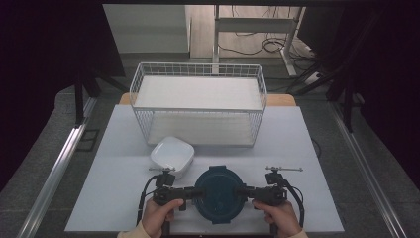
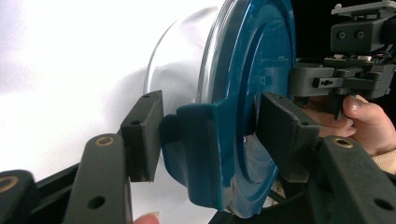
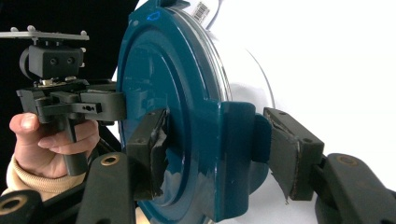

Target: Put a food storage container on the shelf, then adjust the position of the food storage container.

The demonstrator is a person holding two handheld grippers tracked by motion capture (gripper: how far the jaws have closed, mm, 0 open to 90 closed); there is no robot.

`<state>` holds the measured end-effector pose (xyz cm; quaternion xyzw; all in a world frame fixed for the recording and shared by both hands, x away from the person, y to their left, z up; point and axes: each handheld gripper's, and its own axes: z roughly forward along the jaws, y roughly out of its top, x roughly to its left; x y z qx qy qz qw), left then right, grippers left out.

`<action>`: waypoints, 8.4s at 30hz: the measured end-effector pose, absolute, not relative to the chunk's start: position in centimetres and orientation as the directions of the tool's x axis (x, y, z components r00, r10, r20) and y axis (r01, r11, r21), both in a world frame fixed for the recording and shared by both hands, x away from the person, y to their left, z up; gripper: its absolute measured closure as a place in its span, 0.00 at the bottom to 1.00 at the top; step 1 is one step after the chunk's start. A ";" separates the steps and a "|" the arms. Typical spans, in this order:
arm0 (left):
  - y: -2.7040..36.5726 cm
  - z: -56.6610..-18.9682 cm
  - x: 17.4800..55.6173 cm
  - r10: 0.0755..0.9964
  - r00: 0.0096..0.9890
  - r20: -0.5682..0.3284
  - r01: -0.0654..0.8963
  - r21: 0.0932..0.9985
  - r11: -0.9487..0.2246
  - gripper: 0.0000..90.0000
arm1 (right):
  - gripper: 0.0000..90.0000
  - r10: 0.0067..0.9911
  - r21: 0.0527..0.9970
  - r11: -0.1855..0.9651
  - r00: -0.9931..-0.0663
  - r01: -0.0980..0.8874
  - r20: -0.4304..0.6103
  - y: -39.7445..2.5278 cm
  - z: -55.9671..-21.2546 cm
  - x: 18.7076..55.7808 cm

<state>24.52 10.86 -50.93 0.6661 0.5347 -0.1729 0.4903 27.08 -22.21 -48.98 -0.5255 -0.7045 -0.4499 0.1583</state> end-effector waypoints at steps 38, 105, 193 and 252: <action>13.1 -45.2 26.9 0.562 0.449 -0.694 0.816 0.575 0.058 0.47 | 0.47 0.587 0.579 0.072 -0.504 0.812 0.634 -19.8 -43.5 29.6; 17.4 -29.3 37.8 0.581 0.537 -0.612 0.712 0.698 0.076 0.47 | 0.48 0.556 0.725 0.066 -0.629 0.686 0.544 -15.6 -28.3 40.0; 17.2 -39.5 28.5 0.726 0.668 -0.164 0.454 0.863 -0.222 0.25 | 0.17 0.700 0.847 0.143 -0.657 0.512 0.279 -19.2 -35.5 33.5; 20.3 -44.1 27.6 0.802 0.584 -0.123 0.539 0.797 -0.271 0.44 | 0.21 0.716 0.736 0.314 -0.659 0.600 0.232 -23.3 -47.1 27.2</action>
